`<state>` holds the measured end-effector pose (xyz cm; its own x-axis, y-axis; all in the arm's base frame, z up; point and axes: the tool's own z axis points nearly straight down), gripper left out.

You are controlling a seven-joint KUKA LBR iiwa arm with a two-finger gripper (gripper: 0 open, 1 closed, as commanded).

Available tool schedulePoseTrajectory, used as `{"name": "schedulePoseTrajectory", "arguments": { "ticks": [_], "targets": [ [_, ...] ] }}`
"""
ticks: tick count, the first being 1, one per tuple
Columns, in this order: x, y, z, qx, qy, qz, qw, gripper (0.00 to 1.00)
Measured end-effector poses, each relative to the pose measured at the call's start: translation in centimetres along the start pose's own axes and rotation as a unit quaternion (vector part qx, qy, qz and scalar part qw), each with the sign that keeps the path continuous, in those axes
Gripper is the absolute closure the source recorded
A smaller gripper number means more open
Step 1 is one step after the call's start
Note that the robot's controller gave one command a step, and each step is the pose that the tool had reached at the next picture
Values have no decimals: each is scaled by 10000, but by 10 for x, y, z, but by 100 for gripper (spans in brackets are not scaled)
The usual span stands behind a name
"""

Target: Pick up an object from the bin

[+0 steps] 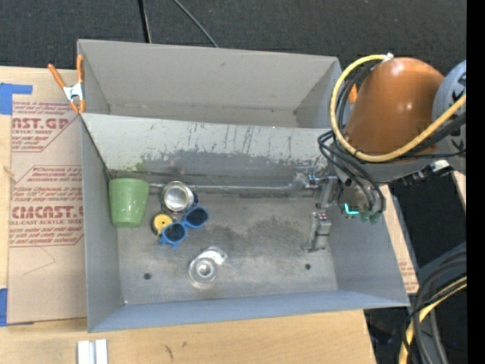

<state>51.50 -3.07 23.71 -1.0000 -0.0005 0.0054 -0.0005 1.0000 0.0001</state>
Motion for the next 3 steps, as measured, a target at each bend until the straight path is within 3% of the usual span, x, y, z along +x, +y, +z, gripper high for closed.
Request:
{"name": "schedulePoseTrajectory", "arguments": {
  "ticks": [1,2,3],
  "targets": [
    [34,57,63,-6,-9,-1469,9892,0],
    [-15,-40,129,14,-25,-2487,9686,0],
    [12,-118,169,-34,-12,-2874,9578,0]
  ]
}}
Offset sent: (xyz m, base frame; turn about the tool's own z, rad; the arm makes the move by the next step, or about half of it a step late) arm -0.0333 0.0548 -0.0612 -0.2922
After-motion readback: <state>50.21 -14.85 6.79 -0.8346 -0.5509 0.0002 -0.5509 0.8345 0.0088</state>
